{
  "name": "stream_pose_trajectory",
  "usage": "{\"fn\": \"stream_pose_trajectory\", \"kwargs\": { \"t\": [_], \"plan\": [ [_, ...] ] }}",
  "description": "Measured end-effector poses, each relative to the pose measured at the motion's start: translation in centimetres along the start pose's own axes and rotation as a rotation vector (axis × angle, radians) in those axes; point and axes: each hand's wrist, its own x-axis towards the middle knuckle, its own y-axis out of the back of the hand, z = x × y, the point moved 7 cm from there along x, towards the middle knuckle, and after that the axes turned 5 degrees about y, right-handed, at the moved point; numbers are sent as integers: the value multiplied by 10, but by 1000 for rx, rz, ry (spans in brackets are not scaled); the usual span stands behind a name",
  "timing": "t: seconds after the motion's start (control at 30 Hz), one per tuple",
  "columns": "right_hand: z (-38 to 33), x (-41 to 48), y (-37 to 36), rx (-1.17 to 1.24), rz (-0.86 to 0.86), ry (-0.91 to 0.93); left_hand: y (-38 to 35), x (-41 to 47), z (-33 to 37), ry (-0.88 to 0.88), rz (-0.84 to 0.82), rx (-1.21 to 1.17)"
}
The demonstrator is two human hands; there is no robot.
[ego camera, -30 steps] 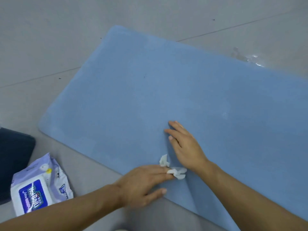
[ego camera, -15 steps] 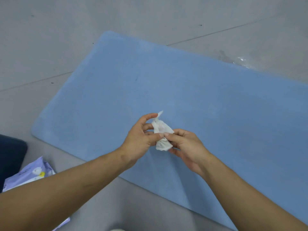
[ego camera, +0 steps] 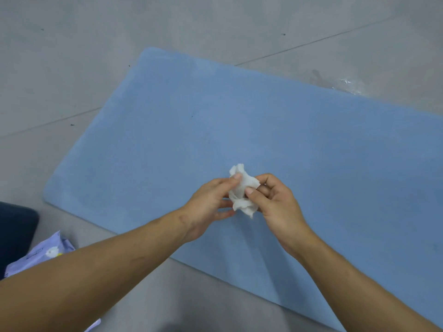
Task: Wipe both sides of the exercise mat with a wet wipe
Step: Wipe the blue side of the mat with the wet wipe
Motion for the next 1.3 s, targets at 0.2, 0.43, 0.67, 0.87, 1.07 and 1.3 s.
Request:
{"fn": "stream_pose_trajectory", "kwargs": {
  "t": [0.2, 0.43, 0.67, 0.87, 1.07, 1.3],
  "plan": [
    [6, -1, 10, 153, 79, -62, -2, 10, 6, -104, 4, -45],
    [22, -2, 49, -75, 356, -55, 4, 16, -1, -84, 71, 123],
    [26, 0, 77, -525, 457, 101, -13, 22, -7, -42, 59, 130],
    [32, -4, 31, -771, -91, 368, -24, 19, 10, -148, -59, 194],
    [42, 5, 25, -638, 21, 292, -13, 20, 21, -227, -111, 340],
    [33, 22, 48, -717, 121, 212, 28, 39, 26, -304, 57, 332]
  ]
}}
